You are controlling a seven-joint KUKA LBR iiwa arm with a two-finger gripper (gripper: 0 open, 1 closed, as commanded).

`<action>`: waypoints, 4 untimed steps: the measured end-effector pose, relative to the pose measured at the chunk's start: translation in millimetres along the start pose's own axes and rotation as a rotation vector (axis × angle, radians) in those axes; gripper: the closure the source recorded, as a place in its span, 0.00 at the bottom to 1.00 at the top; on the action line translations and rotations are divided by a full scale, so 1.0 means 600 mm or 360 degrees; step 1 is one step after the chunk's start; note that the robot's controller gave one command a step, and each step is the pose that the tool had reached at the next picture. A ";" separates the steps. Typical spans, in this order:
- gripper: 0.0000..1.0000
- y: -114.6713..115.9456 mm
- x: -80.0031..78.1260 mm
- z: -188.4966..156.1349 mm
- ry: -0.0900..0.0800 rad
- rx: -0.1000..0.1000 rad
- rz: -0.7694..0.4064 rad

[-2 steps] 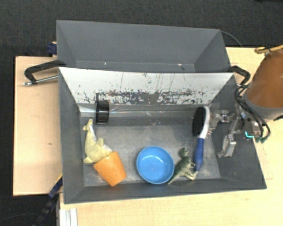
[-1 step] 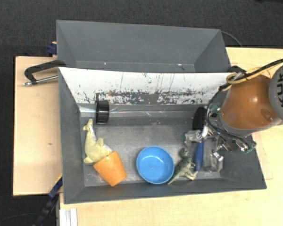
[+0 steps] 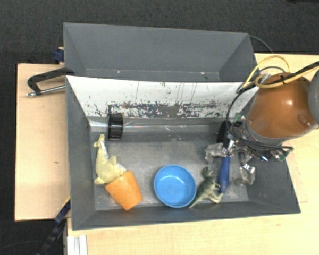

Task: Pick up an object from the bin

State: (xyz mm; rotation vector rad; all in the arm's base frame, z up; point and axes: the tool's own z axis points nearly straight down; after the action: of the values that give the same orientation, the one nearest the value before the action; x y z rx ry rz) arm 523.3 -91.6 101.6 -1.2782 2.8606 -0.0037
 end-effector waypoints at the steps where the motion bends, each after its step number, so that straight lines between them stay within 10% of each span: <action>1: 0.00 -0.082 0.018 -0.007 0.0002 0.0001 -0.0592; 3: 0.00 -0.115 -0.030 0.051 -0.0003 -0.0011 -0.0755; 4: 1.00 -0.116 -0.028 0.052 0.0000 -0.0013 -0.0754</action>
Offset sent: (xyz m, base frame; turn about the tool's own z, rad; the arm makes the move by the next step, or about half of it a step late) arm 0.0276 -0.0399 0.0030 -0.3766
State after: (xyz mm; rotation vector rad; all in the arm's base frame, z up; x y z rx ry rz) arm 586.5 -125.1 70.9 -1.9160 2.4842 0.0046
